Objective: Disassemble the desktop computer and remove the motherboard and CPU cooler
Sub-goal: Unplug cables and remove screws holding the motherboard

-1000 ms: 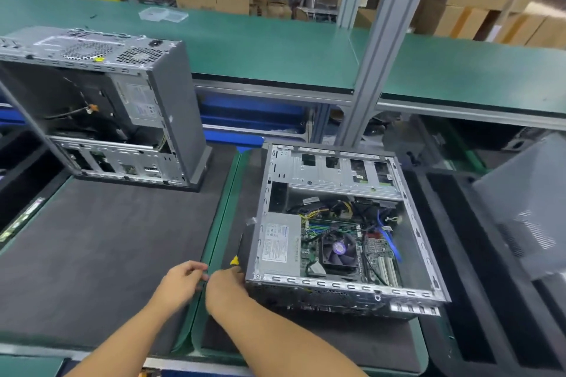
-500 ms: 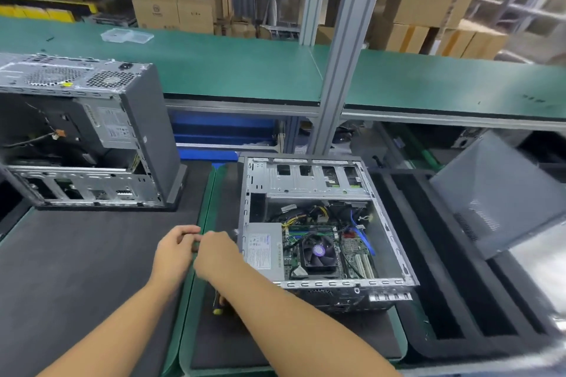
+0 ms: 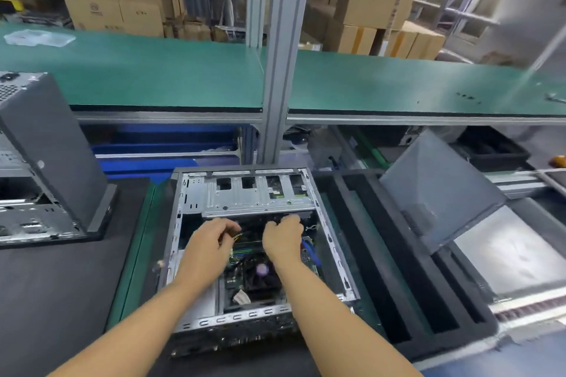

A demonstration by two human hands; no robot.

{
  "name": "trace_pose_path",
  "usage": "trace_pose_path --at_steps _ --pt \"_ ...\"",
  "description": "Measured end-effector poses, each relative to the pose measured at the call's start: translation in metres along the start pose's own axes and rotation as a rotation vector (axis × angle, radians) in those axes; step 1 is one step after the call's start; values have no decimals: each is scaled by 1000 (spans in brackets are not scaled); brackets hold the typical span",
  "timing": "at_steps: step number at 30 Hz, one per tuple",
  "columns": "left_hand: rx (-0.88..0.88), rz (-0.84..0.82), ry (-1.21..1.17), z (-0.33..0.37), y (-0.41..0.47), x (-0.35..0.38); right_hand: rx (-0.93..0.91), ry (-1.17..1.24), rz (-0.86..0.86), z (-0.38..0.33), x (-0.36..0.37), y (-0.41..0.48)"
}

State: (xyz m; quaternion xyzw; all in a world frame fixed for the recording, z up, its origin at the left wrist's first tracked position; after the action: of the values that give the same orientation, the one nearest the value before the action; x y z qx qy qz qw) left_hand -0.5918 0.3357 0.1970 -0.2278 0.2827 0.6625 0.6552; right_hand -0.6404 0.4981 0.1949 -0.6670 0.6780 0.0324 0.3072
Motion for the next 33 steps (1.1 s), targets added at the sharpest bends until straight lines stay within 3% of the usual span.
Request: trace_pose_path --at_steps 4,10,16,24,33 --pt "107 -76 157 15 26 38 192 197 100 35 -31 28" --pt "159 -96 389 34 60 73 46 309 19 58 -37 53" --pt "144 -195 600 30 89 97 -74 199 -28 65 -37 64" --pt "209 -269 915 28 122 99 -92 152 -16 64 -37 66" --pt "235 -405 856 28 138 107 -104 224 -68 65 -36 65"
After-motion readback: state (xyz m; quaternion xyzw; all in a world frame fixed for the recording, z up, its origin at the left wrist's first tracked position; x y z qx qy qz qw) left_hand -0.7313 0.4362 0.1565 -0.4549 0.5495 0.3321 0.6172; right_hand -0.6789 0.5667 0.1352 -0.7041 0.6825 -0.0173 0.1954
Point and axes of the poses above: each hand's wrist, its own y-axis towards the middle knuckle, its own x-axis out of the palm, z = x × y, the point moved 4 cm from there along y, towards the middle knuckle, and after that the axes turned 10 degrees about -z, right-handed, at the moved point
